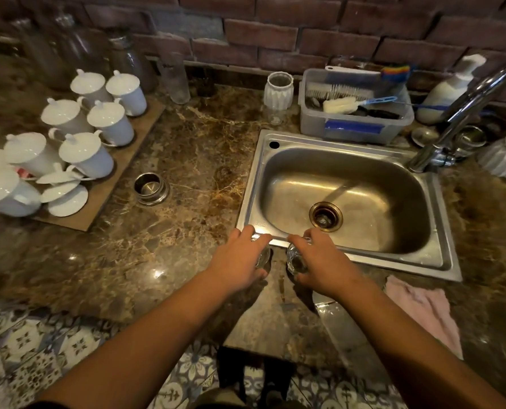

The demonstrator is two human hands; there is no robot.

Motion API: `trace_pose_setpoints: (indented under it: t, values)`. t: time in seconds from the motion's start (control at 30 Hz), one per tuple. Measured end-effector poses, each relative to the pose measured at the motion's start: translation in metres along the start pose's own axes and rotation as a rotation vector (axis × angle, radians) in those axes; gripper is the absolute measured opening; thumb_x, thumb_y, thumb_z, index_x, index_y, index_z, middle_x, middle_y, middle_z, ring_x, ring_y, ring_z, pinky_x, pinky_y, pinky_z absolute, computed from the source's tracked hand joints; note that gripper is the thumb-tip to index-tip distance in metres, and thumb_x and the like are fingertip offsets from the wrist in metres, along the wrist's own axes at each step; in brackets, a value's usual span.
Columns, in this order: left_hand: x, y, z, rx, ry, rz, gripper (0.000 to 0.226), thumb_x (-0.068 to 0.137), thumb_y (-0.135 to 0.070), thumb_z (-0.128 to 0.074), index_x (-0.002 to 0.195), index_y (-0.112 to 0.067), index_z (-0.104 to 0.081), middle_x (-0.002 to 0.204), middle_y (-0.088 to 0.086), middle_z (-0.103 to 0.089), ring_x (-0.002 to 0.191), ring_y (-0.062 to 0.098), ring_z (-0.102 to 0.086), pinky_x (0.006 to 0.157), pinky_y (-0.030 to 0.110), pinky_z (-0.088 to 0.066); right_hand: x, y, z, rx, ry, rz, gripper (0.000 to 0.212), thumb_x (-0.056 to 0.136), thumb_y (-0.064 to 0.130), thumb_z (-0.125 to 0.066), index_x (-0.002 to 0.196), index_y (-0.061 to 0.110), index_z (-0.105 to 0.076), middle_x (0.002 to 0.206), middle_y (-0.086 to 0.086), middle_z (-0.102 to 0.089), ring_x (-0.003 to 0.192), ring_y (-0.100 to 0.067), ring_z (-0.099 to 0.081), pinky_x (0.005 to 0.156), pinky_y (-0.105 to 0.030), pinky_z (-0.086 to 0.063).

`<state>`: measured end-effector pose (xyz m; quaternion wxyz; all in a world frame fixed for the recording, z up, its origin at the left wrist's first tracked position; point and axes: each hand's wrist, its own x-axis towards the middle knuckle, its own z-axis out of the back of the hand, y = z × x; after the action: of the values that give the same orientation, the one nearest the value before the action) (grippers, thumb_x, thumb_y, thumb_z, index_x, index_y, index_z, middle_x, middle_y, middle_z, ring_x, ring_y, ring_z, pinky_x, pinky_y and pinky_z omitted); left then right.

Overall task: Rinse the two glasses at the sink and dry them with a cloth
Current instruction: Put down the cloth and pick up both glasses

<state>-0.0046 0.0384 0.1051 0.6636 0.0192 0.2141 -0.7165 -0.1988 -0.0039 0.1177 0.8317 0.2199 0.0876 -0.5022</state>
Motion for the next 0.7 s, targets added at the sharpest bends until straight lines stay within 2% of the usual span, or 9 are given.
trace_pose_setpoints:
  t: [0.1, 0.3, 0.43, 0.6, 0.7]
  values:
    - [0.0, -0.004, 0.004, 0.061, 0.039, 0.021, 0.075, 0.085, -0.04, -0.074, 0.147, -0.032, -0.033, 0.145, 0.01, -0.037, 0.136, 0.034, -0.036, 0.1, 0.05, -0.051, 0.002, 0.002, 0.001, -0.062, 0.006, 0.031, 0.076, 0.081, 0.034, -0.077, 0.145, 0.028, -0.036, 0.139, -0.007, -0.039, 0.127, -0.026, -0.043, 0.094, -0.039, -0.054]
    - [-0.005, -0.005, 0.009, 0.064, 0.1, 0.074, 0.065, 0.084, -0.034, -0.076, 0.139, -0.025, -0.041, 0.144, 0.015, -0.036, 0.135, 0.039, -0.035, 0.102, 0.051, -0.049, 0.002, 0.004, 0.006, -0.088, 0.041, 0.091, 0.076, 0.08, 0.039, -0.077, 0.144, 0.029, -0.036, 0.138, -0.007, -0.041, 0.125, -0.026, -0.044, 0.093, -0.035, -0.052]
    - [-0.025, 0.004, 0.014, -0.007, 0.038, 0.164, 0.067, 0.084, -0.035, -0.076, 0.141, -0.027, -0.041, 0.143, 0.013, -0.037, 0.132, 0.036, -0.039, 0.102, 0.05, -0.049, 0.004, 0.009, 0.008, -0.063, 0.038, 0.158, 0.078, 0.079, 0.045, -0.077, 0.144, 0.032, -0.036, 0.137, -0.004, -0.041, 0.122, -0.022, -0.044, 0.093, -0.032, -0.053]
    - [-0.069, 0.027, 0.02, -0.102, -0.052, 0.302, 0.069, 0.085, -0.036, -0.074, 0.145, -0.032, -0.039, 0.145, 0.011, -0.036, 0.133, 0.032, -0.038, 0.106, 0.047, -0.046, 0.013, 0.037, 0.009, -0.068, 0.061, 0.282, 0.08, 0.078, 0.051, -0.073, 0.146, 0.034, -0.034, 0.135, -0.002, -0.044, 0.119, -0.02, -0.047, 0.086, -0.026, -0.05]
    - [-0.101, 0.044, 0.025, -0.143, -0.084, 0.396, 0.064, 0.086, -0.036, -0.073, 0.142, -0.03, -0.044, 0.139, 0.01, -0.039, 0.128, 0.032, -0.042, 0.103, 0.046, -0.048, 0.019, 0.067, 0.011, -0.093, 0.066, 0.364, 0.078, 0.08, 0.052, -0.068, 0.148, 0.031, -0.033, 0.136, -0.003, -0.044, 0.12, -0.02, -0.047, 0.089, -0.028, -0.051]
